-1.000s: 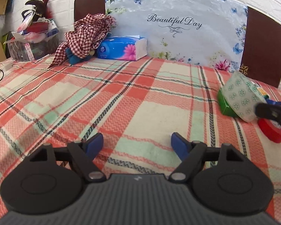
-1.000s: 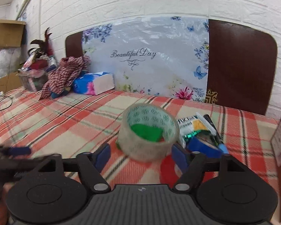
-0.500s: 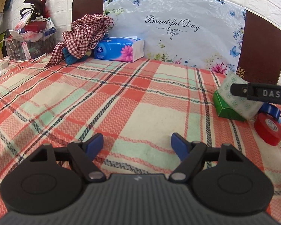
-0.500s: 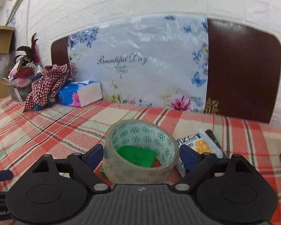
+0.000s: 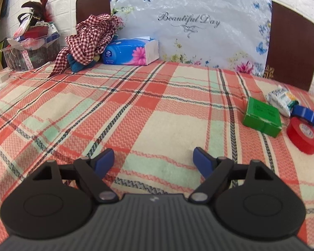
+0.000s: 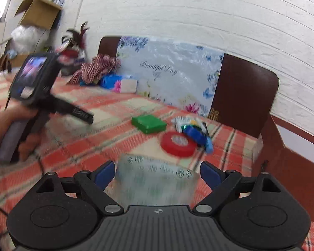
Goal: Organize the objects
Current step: 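Reach the right gripper to the clear packing tape roll and grasp it, then lift the clear tape into the brown box and open the right gripper, then reach the right gripper to the small green box and grasp it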
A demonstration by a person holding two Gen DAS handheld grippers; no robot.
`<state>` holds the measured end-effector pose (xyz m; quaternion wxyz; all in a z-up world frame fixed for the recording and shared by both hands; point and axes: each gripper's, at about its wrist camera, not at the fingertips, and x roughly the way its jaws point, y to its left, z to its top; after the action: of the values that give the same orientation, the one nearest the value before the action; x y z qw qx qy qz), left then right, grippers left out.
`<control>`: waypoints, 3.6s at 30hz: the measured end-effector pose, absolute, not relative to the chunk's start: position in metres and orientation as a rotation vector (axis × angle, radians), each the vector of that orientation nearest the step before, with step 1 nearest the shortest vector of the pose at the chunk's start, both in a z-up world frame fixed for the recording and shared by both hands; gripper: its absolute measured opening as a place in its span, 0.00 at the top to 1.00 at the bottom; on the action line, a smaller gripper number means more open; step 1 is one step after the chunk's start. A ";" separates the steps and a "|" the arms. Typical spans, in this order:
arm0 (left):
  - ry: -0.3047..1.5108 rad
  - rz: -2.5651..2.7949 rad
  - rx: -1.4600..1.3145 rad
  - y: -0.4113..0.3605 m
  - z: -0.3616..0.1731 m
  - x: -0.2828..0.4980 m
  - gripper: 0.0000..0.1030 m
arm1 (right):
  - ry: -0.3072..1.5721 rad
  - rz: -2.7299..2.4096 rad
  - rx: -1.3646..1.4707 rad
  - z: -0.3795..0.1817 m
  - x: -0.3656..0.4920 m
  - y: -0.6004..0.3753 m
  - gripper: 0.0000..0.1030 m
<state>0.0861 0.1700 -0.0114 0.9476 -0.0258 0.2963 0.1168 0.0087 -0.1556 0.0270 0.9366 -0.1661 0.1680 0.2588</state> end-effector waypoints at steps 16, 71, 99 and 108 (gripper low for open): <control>0.888 -0.382 -0.049 0.022 0.030 0.039 0.72 | 0.484 0.512 -0.260 0.011 0.006 -0.168 0.09; 0.761 -0.271 0.101 -0.047 0.062 0.063 0.37 | 0.415 0.221 0.039 0.027 0.013 -0.257 0.15; 0.572 0.155 -0.125 0.197 -0.013 0.105 0.12 | 0.477 0.529 -0.178 0.008 0.181 -0.040 0.26; 0.564 0.154 -0.153 0.204 -0.016 0.107 0.12 | 0.562 0.588 -0.174 -0.003 0.208 -0.030 0.21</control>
<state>0.1065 0.2035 -0.0158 0.9547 -0.0754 0.2778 0.0758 0.2079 -0.0297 -0.0028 0.9147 -0.0845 0.2730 0.2858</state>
